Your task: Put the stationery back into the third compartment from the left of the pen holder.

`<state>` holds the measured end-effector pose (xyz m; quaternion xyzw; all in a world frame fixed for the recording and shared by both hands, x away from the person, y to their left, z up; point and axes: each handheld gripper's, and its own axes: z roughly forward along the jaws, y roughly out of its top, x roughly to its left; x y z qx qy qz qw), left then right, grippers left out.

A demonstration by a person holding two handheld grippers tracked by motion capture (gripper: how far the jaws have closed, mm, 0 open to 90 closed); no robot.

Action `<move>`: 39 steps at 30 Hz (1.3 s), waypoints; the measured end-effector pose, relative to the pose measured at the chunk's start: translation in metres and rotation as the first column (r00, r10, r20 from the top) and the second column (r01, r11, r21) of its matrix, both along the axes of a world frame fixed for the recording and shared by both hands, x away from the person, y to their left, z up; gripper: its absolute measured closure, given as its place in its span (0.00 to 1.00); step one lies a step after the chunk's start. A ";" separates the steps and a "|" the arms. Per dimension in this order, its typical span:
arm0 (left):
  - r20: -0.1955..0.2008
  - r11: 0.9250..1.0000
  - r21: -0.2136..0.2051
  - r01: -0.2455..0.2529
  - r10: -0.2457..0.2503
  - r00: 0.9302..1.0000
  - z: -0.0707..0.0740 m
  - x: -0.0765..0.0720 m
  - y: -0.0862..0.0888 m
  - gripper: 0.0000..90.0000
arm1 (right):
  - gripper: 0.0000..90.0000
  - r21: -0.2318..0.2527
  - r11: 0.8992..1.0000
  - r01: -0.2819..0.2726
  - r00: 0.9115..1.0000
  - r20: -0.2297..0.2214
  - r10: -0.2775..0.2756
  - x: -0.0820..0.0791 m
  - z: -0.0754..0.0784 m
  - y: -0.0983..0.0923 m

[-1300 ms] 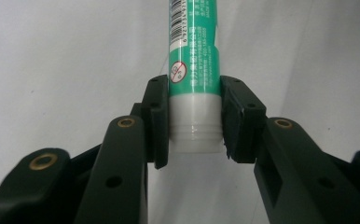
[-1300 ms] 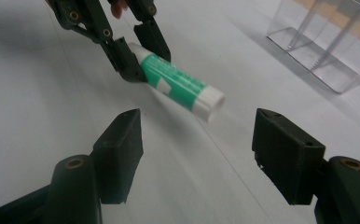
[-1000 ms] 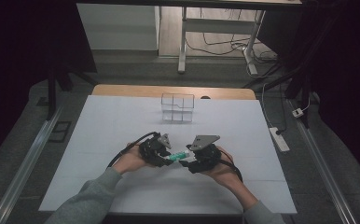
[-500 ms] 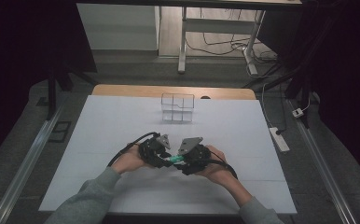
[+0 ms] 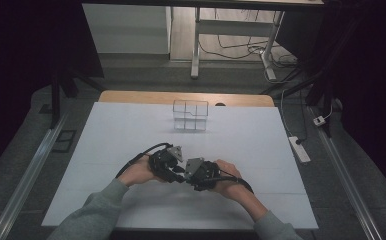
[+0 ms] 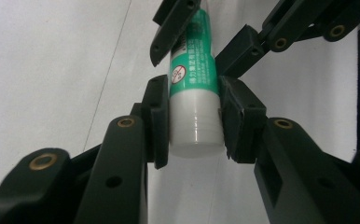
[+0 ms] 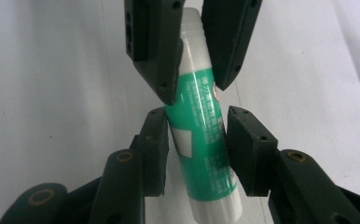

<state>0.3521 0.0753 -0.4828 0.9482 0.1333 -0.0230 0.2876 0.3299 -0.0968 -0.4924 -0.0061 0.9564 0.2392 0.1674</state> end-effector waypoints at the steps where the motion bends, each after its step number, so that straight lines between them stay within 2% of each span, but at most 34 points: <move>1: 0.000 1.000 0.000 0.004 -0.004 1.000 0.000 0.000 0.000 0.72 | 0.67 -0.001 1.000 -0.007 1.000 0.001 0.007 0.000 0.000 0.000; 4: 0.012 1.000 -0.010 0.010 -0.010 1.000 0.001 -0.001 0.001 0.71 | 0.70 -0.014 0.999 -0.038 0.999 0.020 0.038 -0.002 0.000 0.000; 6: 0.024 0.999 -0.046 -0.015 0.016 1.000 0.003 -0.001 0.004 0.70 | 0.71 -0.003 0.999 -0.039 0.999 0.026 0.039 -0.002 0.001 -0.002; 7: 0.028 0.997 -0.068 -0.024 0.026 0.999 0.005 0.000 0.007 0.68 | 0.72 0.021 0.999 -0.024 1.000 0.013 0.024 -0.002 0.002 -0.003; 8: 0.035 0.995 -0.089 -0.040 0.043 0.998 0.008 0.000 0.010 0.66 | 0.72 0.045 0.999 -0.021 1.000 0.002 0.021 -0.001 0.003 -0.005; 11: 0.052 0.985 -0.146 -0.096 0.104 0.993 0.013 0.000 0.019 0.51 | 0.72 0.079 0.997 0.016 1.000 0.003 -0.017 0.003 0.008 -0.011; 12: 0.055 0.981 -0.160 -0.112 0.122 0.991 0.014 0.000 0.023 0.48 | 0.72 0.100 0.994 0.030 1.000 -0.009 -0.029 0.005 0.009 -0.014; 13: 0.060 0.977 -0.171 -0.129 0.141 0.988 0.015 0.000 0.026 0.46 | 0.72 0.125 0.991 0.039 0.999 -0.011 -0.038 0.007 0.010 -0.016; 17: 0.064 0.962 -0.204 -0.181 0.198 0.978 0.014 -0.001 0.036 0.41 | 0.72 0.207 0.973 0.099 0.994 -0.067 -0.087 0.014 0.013 -0.026; 19: 0.067 0.958 -0.210 -0.196 0.214 0.975 0.013 -0.001 0.039 0.40 | 0.72 0.235 0.963 0.132 0.989 -0.097 -0.111 0.017 0.013 -0.029; 22: 0.071 0.956 -0.216 -0.198 0.217 0.974 0.012 -0.002 0.040 0.40 | 0.72 0.272 0.949 0.161 0.983 -0.130 -0.129 0.022 0.013 -0.034; 23: 0.073 0.958 -0.211 -0.195 0.215 0.974 0.012 -0.002 0.041 0.40 | 0.72 0.281 0.944 0.171 0.981 -0.138 -0.137 0.022 0.013 -0.035; 27: 0.079 0.951 -0.221 -0.215 0.237 0.968 0.011 -0.005 0.045 0.39 | 0.72 0.317 0.927 0.198 0.977 -0.146 -0.158 0.024 0.016 -0.041; 28: 0.087 0.948 -0.229 -0.223 0.248 0.965 0.011 -0.006 0.047 0.39 | 0.72 0.333 0.920 0.206 0.975 -0.154 -0.163 0.025 0.017 -0.042; 29: 0.095 0.940 -0.239 -0.241 0.270 0.958 0.010 -0.009 0.050 0.38 | 0.72 0.343 0.914 0.218 0.972 -0.158 -0.172 0.025 0.018 -0.044; 31: 0.121 0.925 -0.246 -0.290 0.327 0.937 0.008 -0.012 0.057 0.35 | 0.72 0.358 0.904 0.234 0.969 -0.160 -0.187 0.026 0.020 -0.048; 32: 0.125 0.917 -0.255 -0.307 0.346 0.930 0.006 -0.014 0.061 0.35 | 0.72 0.364 0.900 0.239 0.968 -0.160 -0.192 0.026 0.021 -0.050; 37: 0.136 0.885 -0.283 -0.369 0.418 0.898 0.001 -0.025 0.078 0.35 | 0.72 0.393 0.880 0.268 0.961 -0.174 -0.216 0.028 0.023 -0.056; 39: 0.144 0.875 -0.287 -0.389 0.441 0.886 -0.001 -0.030 0.085 0.34 | 0.72 0.401 0.874 0.276 0.959 -0.175 -0.223 0.028 0.025 -0.059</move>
